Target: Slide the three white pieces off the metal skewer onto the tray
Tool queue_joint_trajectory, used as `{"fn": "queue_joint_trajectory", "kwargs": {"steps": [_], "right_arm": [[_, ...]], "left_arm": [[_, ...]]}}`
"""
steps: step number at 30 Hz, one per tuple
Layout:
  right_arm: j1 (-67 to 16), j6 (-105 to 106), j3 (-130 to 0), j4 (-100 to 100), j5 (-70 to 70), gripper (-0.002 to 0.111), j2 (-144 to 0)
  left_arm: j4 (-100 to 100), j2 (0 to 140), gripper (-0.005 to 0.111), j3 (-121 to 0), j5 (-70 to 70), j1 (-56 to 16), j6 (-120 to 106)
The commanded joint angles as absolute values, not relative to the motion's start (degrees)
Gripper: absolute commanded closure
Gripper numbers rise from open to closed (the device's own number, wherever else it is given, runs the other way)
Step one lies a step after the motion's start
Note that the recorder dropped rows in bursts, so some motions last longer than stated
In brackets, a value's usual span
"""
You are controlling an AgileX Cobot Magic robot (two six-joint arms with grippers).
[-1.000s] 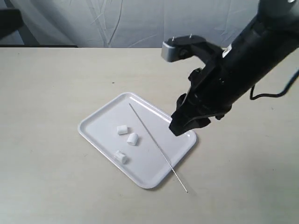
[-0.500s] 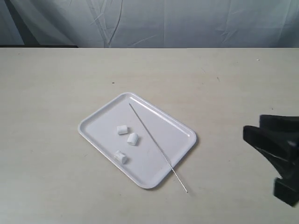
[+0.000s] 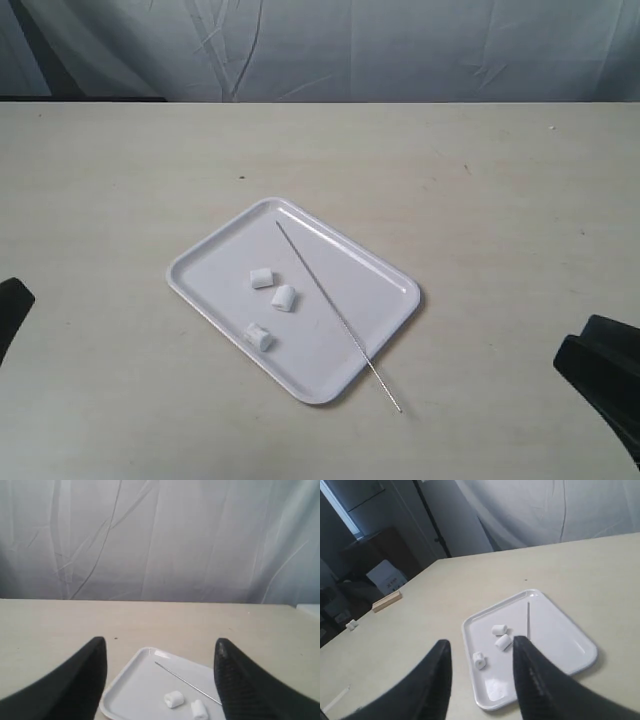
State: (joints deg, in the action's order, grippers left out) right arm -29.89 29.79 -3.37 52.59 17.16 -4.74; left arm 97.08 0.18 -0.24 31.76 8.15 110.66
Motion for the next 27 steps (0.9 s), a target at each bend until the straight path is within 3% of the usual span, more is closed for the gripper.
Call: {"fn": "queue_joint_trajectory", "kwargs": {"steps": [1,8,13,17,22,27], "right_arm": [[-29.7,29.7,-3.2,54.5,18.5,0.069,-4.3],[-29.7,29.9,-3.2,54.5,18.7,0.069,-4.3],[-28.0,32.9,-3.2,47.0,13.1,0.069,-3.6],[-14.9,32.9,-3.2,44.0,13.2,0.069,-1.9],[-0.1,33.2,-3.2,42.7,14.9,0.069,0.0],[4.0,33.5,-3.2,35.0,14.9,0.069,0.0]], "left_arm": [[99.5,0.0,0.047,0.0,33.3,8.5,110.4],[98.6,0.0,0.049,0.0,34.5,8.5,110.4],[98.1,0.0,0.079,0.0,30.8,8.5,110.4],[99.5,0.0,0.105,0.0,22.3,8.5,109.7],[96.5,0.0,0.107,0.0,17.3,8.5,99.0],[62.3,0.0,0.107,0.0,14.3,8.5,69.0]]}}
